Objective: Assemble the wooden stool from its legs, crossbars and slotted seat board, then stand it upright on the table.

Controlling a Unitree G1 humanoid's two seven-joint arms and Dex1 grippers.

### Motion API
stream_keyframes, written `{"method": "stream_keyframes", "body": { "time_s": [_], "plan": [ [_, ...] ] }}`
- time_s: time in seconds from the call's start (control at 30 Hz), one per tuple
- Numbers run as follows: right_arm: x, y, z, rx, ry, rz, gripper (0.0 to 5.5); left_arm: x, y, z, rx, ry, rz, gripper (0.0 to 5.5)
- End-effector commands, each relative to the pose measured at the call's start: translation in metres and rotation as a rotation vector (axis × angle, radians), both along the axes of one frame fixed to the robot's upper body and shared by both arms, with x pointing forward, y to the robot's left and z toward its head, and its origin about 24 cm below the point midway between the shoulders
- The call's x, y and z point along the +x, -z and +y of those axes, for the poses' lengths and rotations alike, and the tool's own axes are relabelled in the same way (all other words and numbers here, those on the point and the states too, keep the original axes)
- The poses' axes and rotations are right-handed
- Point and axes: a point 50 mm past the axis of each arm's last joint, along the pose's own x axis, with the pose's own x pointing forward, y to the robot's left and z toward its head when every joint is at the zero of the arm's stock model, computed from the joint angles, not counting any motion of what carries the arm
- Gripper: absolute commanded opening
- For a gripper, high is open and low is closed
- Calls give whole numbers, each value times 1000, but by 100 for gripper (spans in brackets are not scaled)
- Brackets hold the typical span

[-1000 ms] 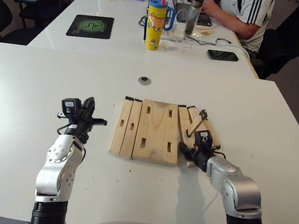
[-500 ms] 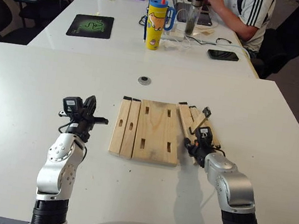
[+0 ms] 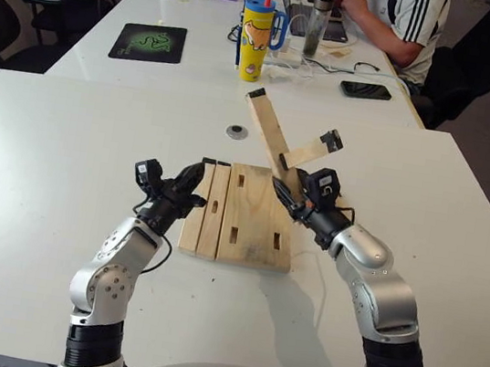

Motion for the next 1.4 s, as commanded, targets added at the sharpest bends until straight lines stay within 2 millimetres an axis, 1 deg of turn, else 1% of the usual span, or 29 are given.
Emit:
{"method": "stream_keyframes", "body": {
  "time_s": [0.03,0.17,0.37,0.47,0.5,0.53,0.7,0.83,0.87,1.07,1.23,1.27,1.4],
  "plan": [
    [4,-13,1,17,-123,-50,210,-1,-15,0,-167,47,-17,105],
    [0,-13,4,3,-221,-73,210,-3,-24,-3,-283,85,-31,160],
    [-4,-10,8,-43,-281,-124,210,-6,-39,-12,-385,181,-78,241],
    [-4,-12,11,-57,-304,-157,210,-5,-40,-13,-389,194,-74,290],
    [-4,-12,12,-61,-311,-166,210,-4,-40,-14,-389,195,-73,295],
    [-4,-13,13,-70,-321,-175,210,-4,-40,-14,-390,195,-73,316],
    [-6,-12,15,-92,-354,-201,210,-2,-40,-13,-376,190,-71,390],
    [-7,-13,16,-92,-359,-207,210,-1,-39,-11,-368,182,-67,444],
    [-7,-13,16,-91,-360,-207,210,0,-39,-11,-365,180,-66,450],
    [-6,-17,18,-72,-362,-219,210,1,-35,-12,-346,191,-52,450],
    [-7,-21,19,-64,-368,-238,210,1,-33,-15,-337,199,-39,366],
    [-7,-22,20,-65,-371,-241,210,1,-34,-15,-338,199,-39,361],
    [-7,-23,21,-69,-375,-253,210,2,-34,-16,-336,200,-37,301]
  ]
}}
